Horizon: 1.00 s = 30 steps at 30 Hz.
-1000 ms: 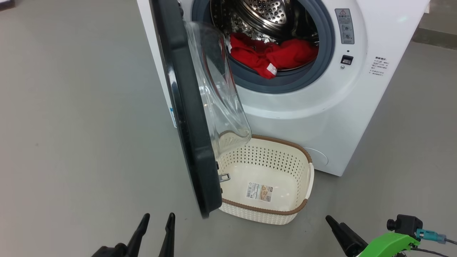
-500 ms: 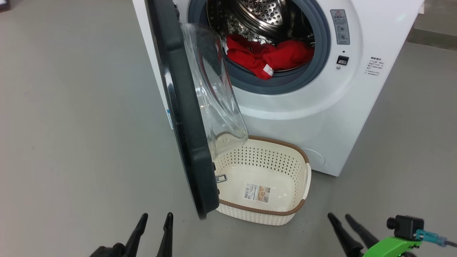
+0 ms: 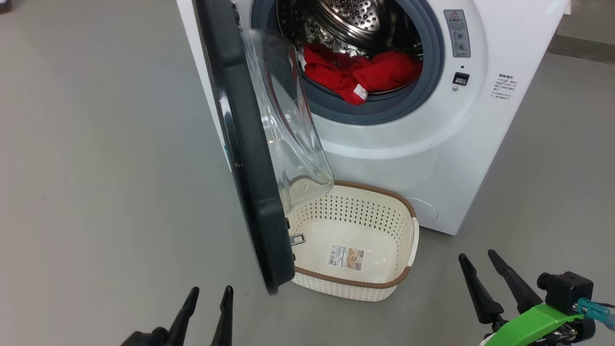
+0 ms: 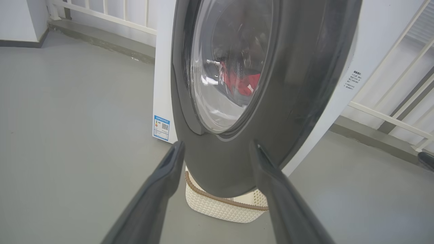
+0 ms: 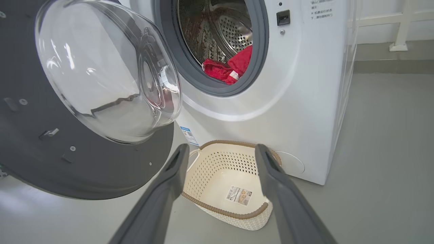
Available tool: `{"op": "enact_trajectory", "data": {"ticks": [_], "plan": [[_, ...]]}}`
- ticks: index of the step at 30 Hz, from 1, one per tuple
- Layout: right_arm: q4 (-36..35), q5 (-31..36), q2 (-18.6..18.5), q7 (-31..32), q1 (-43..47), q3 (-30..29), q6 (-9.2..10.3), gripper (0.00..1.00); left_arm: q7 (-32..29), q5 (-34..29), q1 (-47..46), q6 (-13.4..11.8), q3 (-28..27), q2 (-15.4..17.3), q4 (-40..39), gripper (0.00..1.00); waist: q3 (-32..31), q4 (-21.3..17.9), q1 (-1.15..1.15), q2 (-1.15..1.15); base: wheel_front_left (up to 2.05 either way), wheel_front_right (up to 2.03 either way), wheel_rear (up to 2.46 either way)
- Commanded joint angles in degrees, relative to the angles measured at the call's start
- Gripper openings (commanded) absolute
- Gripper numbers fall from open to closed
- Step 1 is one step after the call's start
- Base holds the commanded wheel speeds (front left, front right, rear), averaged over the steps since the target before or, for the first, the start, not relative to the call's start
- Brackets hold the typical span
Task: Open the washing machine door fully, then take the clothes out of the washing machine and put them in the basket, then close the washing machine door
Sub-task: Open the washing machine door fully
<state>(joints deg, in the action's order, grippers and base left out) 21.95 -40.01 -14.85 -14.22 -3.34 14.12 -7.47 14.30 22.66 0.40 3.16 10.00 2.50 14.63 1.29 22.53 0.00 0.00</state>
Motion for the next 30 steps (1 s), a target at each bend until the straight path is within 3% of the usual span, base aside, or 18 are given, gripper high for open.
{"op": "enact_trajectory", "data": {"ticks": [1, 12, 29, 30], "plan": [[-2.3, 2.5, -0.3, -0.8, 0.3, -0.2, -0.02, 1.0, 0.7, -0.2, -0.7, 0.5, -1.7, 0.4, -1.6, 1.0, 0.0, 0.1, 0.0, 0.0, 0.0, 0.0, 0.0], [-7.3, 12.8, 3.3, -0.8, 4.0, -6.3, -0.02, 1.0, 0.7, -0.2, -0.8, 0.5, -1.3, 0.4, -1.8, 1.0, 0.0, 0.5, 0.0, 0.0, 0.0, 0.0, 0.0], [-7.4, 14.6, 4.4, -0.8, 5.4, -6.8, -0.02, 1.0, 0.7, 0.0, -0.6, 0.7, -1.6, 0.4, -2.3, 1.0, -0.6, 0.5, 0.0, 0.0, 0.0, 0.0, 0.0], [-7.4, 14.6, 4.4, -0.8, 5.4, -6.9, -0.02, 1.0, 0.7, 0.2, -0.6, 0.6, -1.7, 0.4, -2.5, 0.52, -0.5, 0.5, 0.0, 0.0, 0.0, 0.0, 0.0]]}}
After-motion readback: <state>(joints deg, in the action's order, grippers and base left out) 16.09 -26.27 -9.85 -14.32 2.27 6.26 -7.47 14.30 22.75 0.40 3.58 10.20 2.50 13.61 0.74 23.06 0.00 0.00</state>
